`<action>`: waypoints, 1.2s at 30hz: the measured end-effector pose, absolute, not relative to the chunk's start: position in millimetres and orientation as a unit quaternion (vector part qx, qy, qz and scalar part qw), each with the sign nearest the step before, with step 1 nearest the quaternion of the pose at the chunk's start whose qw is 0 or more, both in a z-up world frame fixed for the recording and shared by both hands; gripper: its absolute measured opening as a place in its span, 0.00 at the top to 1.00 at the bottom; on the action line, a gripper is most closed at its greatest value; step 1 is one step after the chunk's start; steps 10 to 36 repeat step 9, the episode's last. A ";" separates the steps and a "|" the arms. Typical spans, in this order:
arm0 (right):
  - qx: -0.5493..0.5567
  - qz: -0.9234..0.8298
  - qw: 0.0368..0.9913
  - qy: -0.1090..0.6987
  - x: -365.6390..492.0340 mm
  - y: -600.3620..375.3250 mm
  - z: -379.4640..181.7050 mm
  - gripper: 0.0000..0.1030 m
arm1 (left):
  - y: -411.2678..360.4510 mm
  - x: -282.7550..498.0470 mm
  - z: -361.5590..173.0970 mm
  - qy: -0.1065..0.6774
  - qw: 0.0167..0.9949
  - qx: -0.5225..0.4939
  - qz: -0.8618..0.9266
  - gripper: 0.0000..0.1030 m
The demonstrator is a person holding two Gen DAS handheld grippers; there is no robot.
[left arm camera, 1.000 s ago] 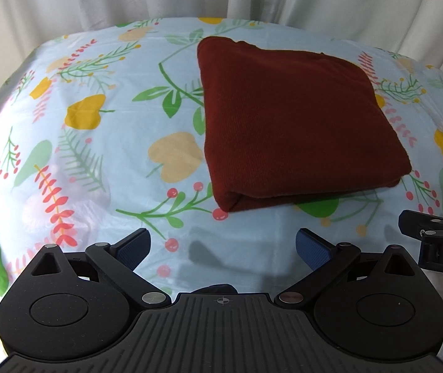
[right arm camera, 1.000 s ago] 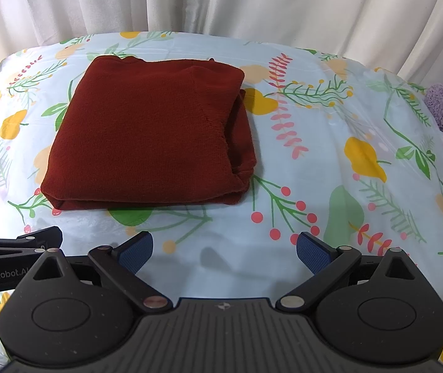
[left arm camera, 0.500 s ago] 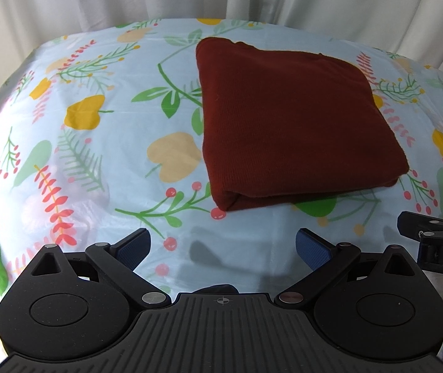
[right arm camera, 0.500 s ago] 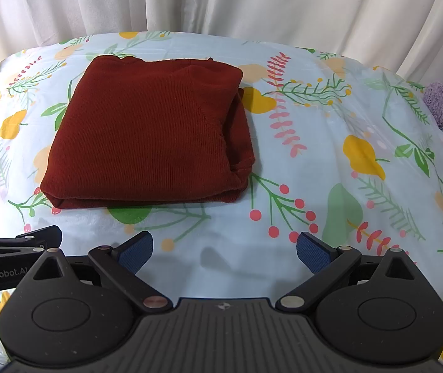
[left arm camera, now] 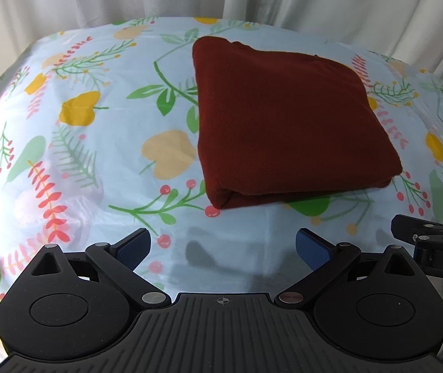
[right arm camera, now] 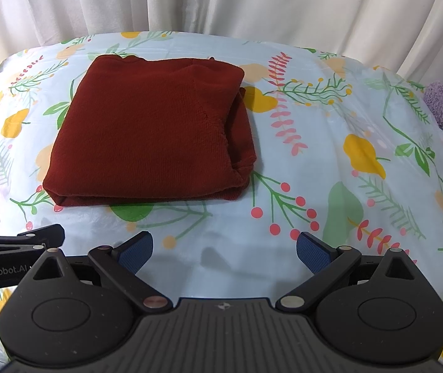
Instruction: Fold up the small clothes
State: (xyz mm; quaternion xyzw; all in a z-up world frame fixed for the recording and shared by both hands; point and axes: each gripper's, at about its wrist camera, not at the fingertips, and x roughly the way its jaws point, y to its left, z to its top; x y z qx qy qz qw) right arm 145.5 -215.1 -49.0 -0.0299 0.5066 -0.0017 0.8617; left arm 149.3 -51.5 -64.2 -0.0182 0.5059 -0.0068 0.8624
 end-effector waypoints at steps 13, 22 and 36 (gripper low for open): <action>-0.029 0.000 0.861 0.508 143.8 -214.5 -48.8 0.04 | -47.7 149.3 -64.6 0.508 0.861 -0.016 0.005 0.01; -0.029 0.000 0.861 0.508 143.8 -214.5 -48.8 0.04 | -47.7 149.3 -64.6 0.508 0.861 -0.016 0.005 0.01; -0.029 0.000 0.861 0.508 143.8 -214.5 -48.8 0.04 | -47.7 149.3 -64.6 0.508 0.861 -0.016 0.005 0.01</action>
